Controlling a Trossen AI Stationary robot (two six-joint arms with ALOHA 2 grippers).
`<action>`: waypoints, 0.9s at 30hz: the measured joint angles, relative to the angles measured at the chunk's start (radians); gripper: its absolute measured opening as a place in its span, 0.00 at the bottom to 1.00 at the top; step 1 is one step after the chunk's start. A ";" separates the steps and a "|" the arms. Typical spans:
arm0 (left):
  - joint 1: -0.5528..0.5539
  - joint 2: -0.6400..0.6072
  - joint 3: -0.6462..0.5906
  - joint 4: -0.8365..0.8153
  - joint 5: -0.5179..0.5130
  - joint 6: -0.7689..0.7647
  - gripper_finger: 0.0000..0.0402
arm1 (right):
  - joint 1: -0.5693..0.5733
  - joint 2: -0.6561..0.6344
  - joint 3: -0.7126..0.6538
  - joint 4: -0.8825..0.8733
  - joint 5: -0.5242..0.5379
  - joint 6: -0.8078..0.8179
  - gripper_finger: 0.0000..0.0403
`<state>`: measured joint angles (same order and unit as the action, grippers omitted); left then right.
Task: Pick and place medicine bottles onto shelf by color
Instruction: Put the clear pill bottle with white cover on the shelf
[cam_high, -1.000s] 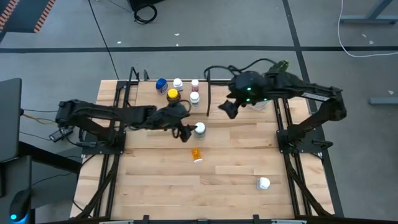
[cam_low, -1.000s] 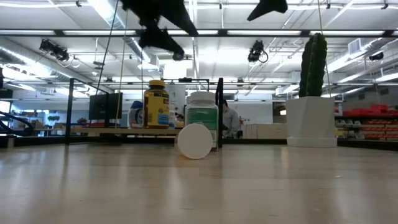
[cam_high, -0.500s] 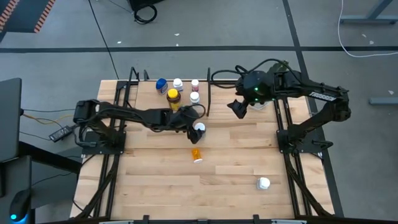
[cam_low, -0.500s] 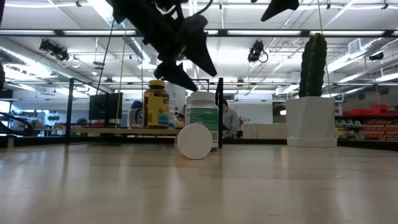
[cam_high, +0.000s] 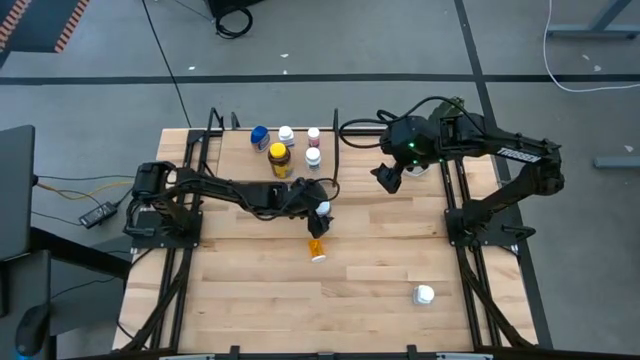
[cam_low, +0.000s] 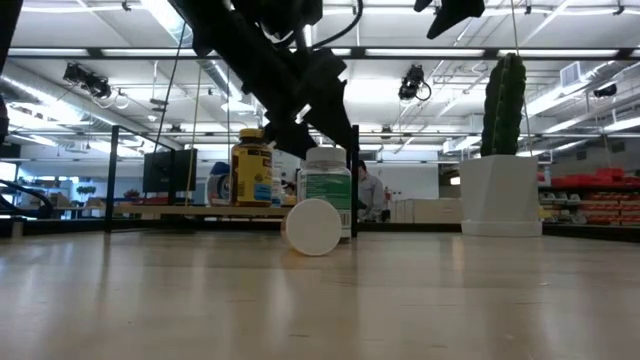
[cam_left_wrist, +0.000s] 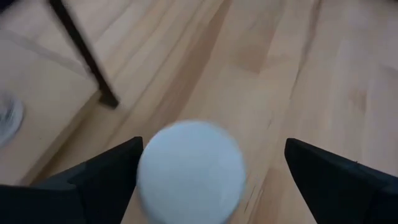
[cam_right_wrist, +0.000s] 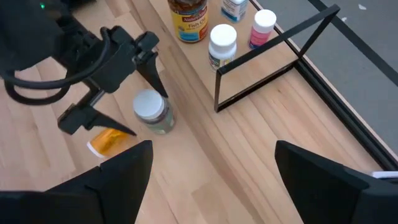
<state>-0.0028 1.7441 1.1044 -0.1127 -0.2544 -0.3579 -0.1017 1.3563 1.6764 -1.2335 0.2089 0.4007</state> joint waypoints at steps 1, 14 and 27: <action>-0.002 0.003 0.001 0.004 0.000 0.003 0.99 | 0.000 0.000 0.000 0.000 0.000 0.006 0.85; 0.001 0.005 -0.001 -0.014 -0.012 -0.051 0.76 | 0.000 0.000 -0.001 -0.007 0.000 -0.004 0.85; -0.001 -0.030 0.030 -0.117 -0.007 -0.148 0.58 | 0.000 0.000 -0.001 -0.007 0.000 -0.019 0.85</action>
<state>-0.0040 1.7143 1.1345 -0.2294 -0.2619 -0.5058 -0.1017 1.3567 1.6756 -1.2404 0.2089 0.3813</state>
